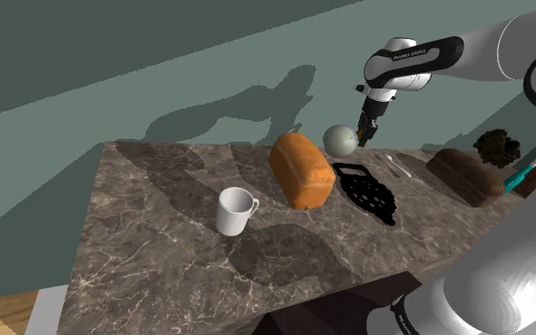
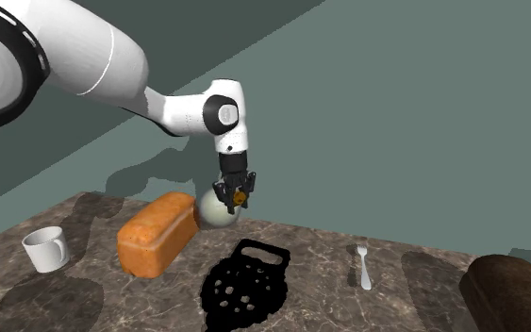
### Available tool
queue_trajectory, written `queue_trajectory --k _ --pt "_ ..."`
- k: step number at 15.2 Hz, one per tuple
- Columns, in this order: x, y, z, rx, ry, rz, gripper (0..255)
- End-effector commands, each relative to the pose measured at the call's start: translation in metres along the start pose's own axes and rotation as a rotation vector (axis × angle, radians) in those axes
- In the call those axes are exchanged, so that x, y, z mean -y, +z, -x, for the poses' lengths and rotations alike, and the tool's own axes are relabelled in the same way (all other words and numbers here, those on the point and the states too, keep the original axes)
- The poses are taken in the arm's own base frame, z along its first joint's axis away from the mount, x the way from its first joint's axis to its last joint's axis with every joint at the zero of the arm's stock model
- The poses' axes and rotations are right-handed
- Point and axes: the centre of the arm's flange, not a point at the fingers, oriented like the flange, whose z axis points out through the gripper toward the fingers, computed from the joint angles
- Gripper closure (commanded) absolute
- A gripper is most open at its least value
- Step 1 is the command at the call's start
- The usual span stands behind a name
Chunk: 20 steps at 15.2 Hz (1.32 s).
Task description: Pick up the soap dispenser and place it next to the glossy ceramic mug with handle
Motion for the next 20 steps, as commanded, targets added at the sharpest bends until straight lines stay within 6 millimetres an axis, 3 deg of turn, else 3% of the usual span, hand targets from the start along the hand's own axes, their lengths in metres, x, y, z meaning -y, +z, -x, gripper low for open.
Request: queue_trajectory --k 1,14,20 --pt "0.001 -0.01 0.001 0.0 0.0 0.0 255" --pt "0.005 -0.076 0.01 0.0 0.0 0.0 255" --pt "0.042 -0.085 -0.059 0.0 0.0 0.0 255"
